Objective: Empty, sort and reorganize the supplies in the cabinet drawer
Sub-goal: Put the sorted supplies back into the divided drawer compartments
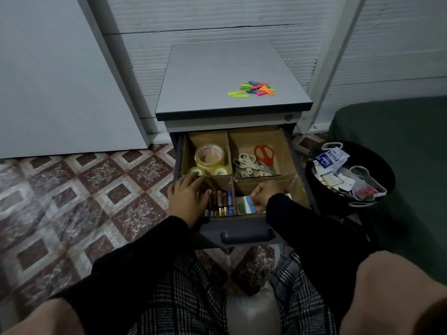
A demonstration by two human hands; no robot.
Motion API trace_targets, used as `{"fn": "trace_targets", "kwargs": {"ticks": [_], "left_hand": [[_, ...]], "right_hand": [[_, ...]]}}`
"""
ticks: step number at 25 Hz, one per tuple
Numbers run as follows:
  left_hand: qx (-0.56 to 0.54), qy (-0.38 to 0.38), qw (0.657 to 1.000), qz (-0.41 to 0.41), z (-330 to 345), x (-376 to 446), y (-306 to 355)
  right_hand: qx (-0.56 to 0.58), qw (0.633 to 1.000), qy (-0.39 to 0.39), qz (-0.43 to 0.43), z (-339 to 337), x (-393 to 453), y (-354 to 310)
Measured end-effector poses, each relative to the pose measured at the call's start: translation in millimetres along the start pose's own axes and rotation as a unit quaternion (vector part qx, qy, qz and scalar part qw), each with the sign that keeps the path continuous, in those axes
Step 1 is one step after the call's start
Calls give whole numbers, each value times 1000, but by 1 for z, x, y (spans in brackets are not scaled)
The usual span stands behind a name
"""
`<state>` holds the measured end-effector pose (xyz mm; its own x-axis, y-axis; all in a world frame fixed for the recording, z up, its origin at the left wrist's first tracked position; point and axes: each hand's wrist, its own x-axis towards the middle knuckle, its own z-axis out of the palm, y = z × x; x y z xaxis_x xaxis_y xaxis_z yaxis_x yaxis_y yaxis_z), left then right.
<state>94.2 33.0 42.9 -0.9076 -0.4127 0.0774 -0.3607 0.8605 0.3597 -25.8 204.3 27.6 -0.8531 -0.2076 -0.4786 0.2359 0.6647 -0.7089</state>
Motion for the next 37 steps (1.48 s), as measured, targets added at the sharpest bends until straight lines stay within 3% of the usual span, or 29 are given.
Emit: {"fn": "trace_targets", "kwargs": {"ticks": [3,10,22,27,30,37], "left_hand": [[0,-18,1000,-19,3,3,3],[19,-36,999,-6,9,0,-2],[39,-59,997,-4,7,-1,1],[16,-31,999,-26,-13,7,13],[-25,-27,999,2,-29,28,32],[-80,6,996,45,-54,95,76]], "right_hand": [[-91,995,10,-27,6,12,4],[-162,986,17,-28,13,18,8],[-110,993,-36,-9,9,10,5],[-69,995,-77,1,-25,-6,-19],[-52,994,-94,2,-60,-17,-45],[-50,997,-14,-65,-133,-3,-109]]}}
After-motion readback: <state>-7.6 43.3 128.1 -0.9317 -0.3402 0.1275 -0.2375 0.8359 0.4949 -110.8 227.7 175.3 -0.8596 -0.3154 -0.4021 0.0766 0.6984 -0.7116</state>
